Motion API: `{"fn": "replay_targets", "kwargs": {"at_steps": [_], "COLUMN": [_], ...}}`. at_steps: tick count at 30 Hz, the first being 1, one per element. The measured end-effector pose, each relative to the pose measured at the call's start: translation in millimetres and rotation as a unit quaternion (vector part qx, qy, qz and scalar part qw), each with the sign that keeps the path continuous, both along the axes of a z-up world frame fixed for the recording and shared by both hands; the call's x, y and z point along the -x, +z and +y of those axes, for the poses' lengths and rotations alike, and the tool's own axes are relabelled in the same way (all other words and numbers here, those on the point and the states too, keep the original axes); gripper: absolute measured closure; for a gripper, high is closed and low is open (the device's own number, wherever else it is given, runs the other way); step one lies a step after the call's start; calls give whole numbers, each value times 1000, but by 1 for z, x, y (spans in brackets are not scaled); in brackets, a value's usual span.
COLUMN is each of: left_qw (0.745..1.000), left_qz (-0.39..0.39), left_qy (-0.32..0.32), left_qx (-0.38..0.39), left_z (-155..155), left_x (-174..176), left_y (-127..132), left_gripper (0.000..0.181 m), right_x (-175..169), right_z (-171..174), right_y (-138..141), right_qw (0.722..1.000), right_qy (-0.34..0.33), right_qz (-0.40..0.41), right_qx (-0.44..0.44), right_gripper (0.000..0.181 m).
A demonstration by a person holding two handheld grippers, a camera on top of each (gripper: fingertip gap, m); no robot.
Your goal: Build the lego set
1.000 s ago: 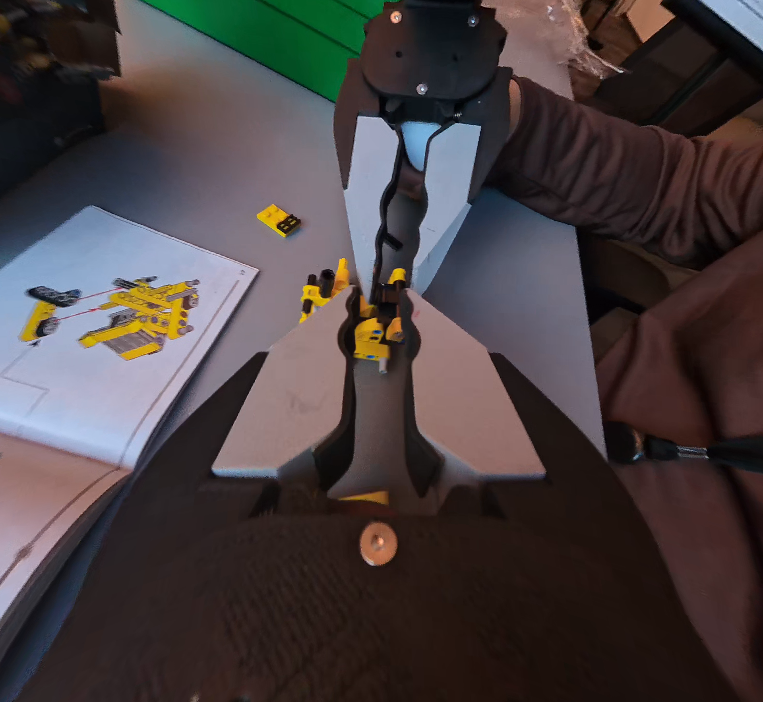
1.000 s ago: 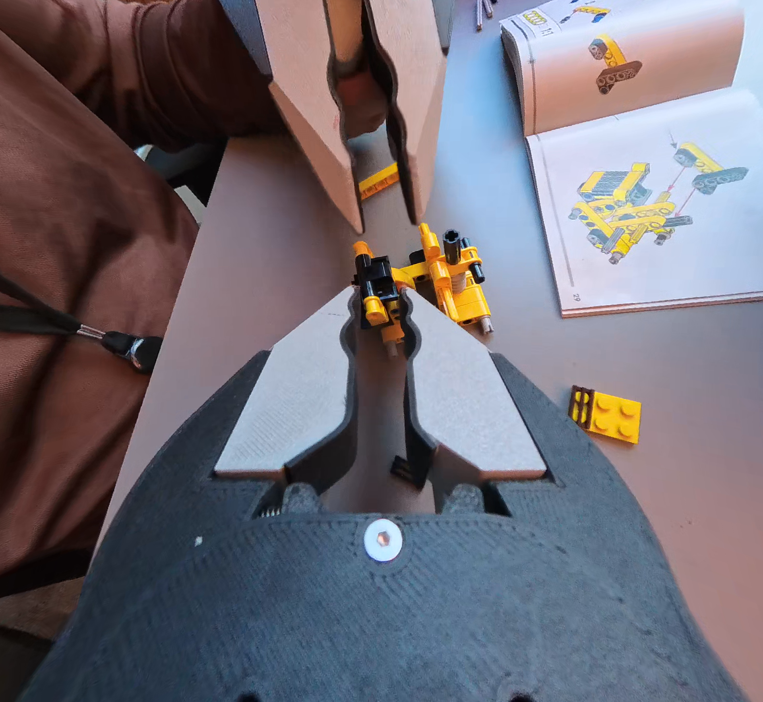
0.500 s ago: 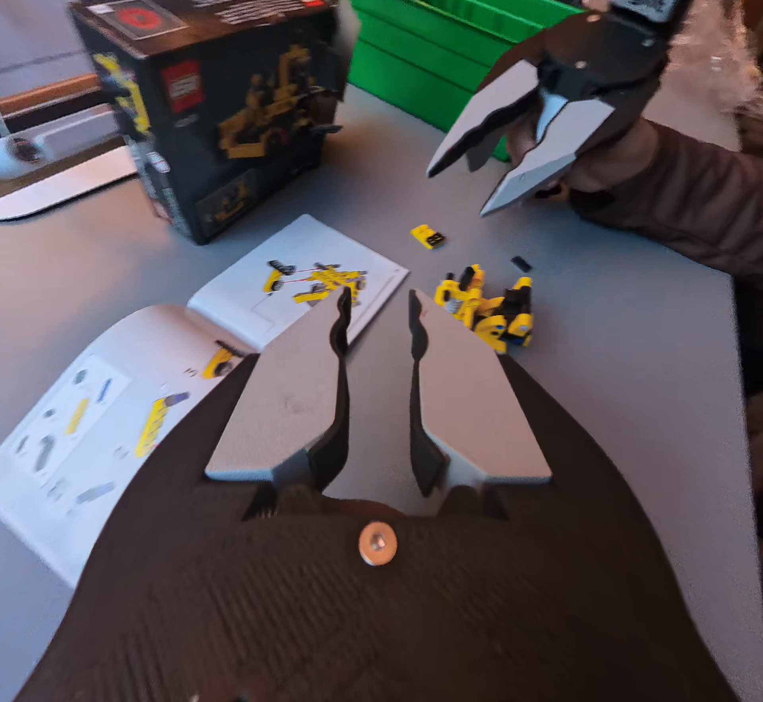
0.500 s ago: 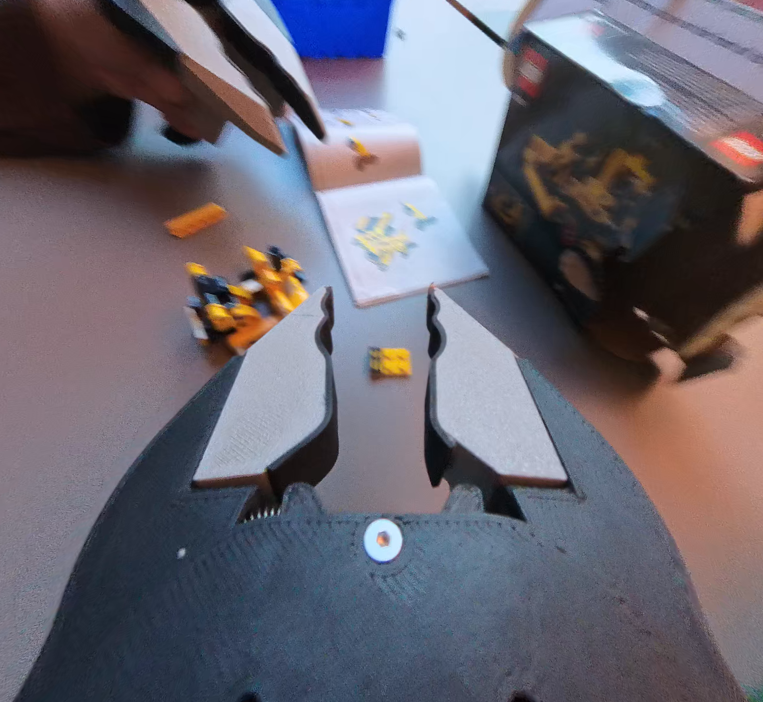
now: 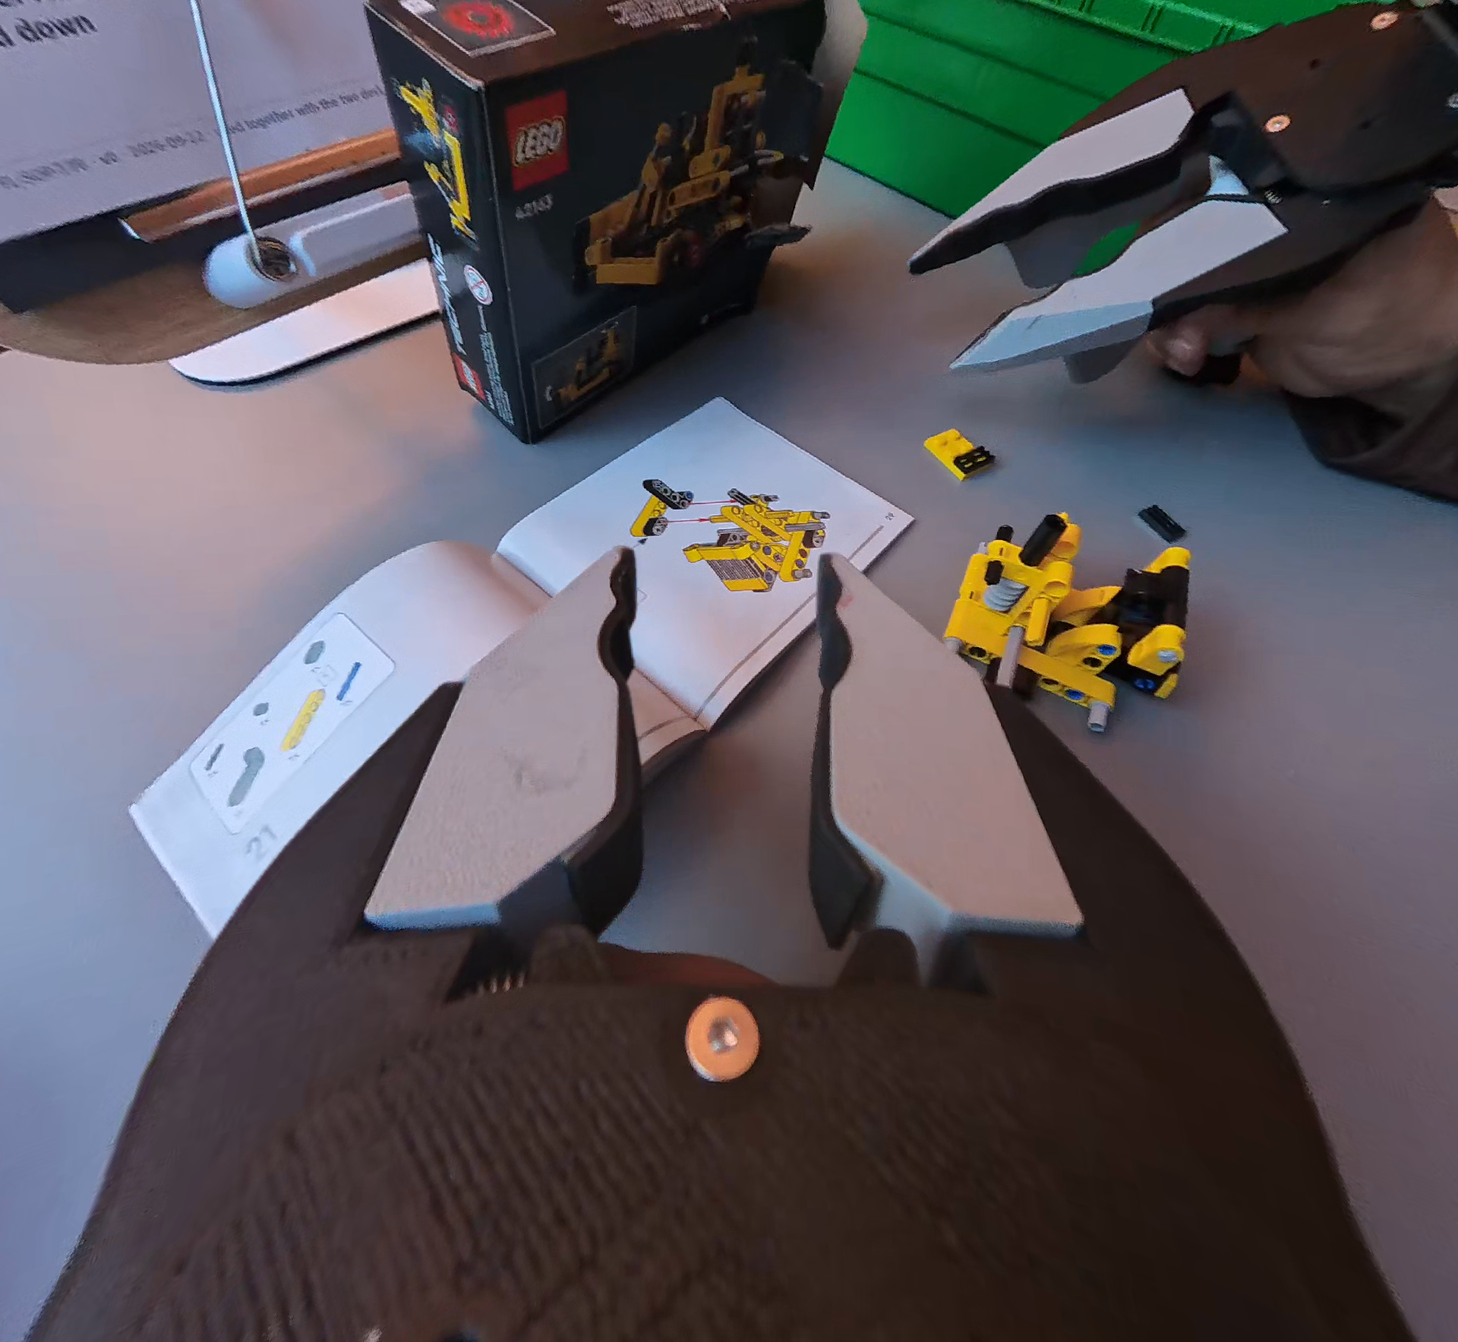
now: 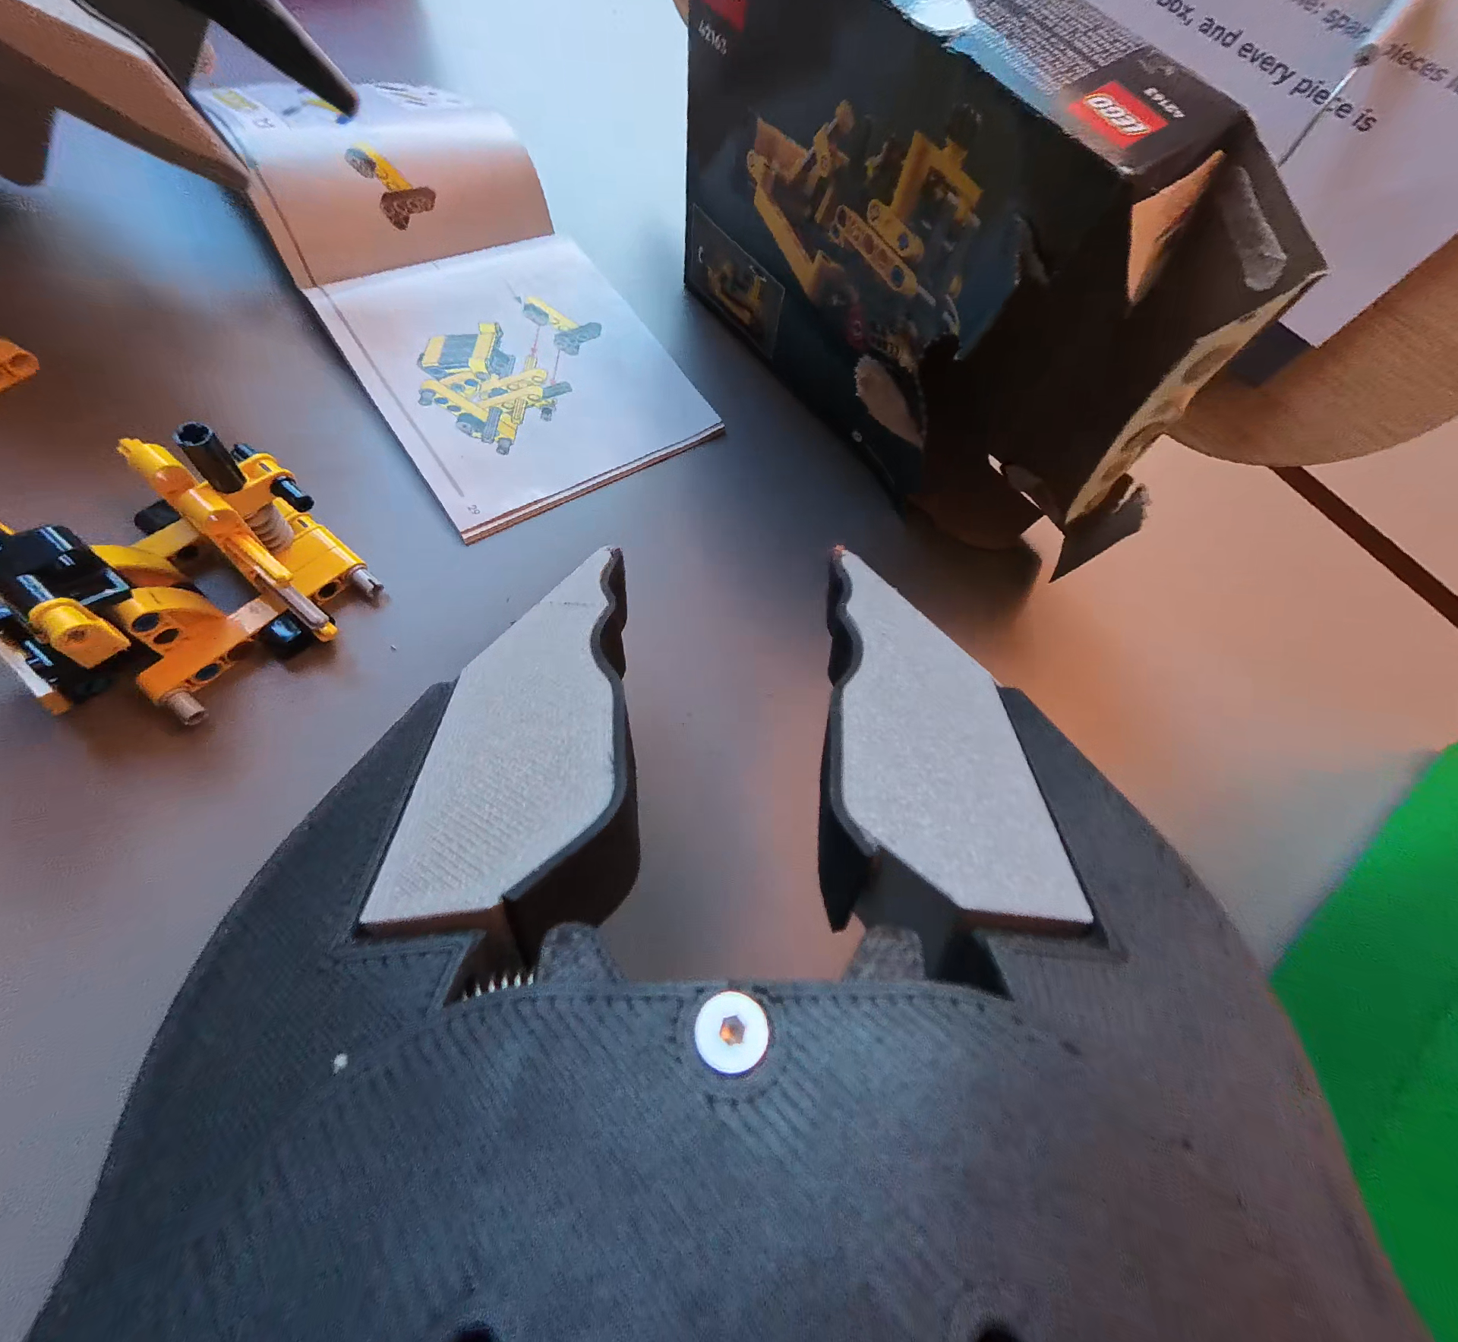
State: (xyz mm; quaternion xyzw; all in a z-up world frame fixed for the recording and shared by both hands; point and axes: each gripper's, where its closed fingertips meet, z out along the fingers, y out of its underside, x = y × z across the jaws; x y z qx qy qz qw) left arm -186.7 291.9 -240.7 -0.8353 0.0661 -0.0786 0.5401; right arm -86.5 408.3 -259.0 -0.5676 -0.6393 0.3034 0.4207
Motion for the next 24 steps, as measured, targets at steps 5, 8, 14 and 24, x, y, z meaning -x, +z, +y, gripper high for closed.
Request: {"fn": "replay_targets", "kwargs": {"at_steps": [5, 8, 14, 24], "left_qw": [999, 998, 996, 996], "left_qz": [19, 40, 52, 10], "left_qy": [22, 44, 71, 91], "left_qx": [-30, -26, 0, -21], "left_z": [-10, -23, -44, -45], "left_x": [22, 47, 84, 86], "left_y": [21, 19, 6, 14], "left_gripper": [138, 140, 140, 147], "right_x": [0, 1, 3, 3], "right_z": [2, 1, -1, 0], "right_y": [-3, -5, -5, 0], "right_qw": [1000, 1000, 1000, 1000], "right_qy": [-7, -11, -15, -7], "right_qz": [-8, -16, -15, 2], "right_qx": [-7, -18, -7, 25], "right_gripper": [132, 129, 129, 130]}}
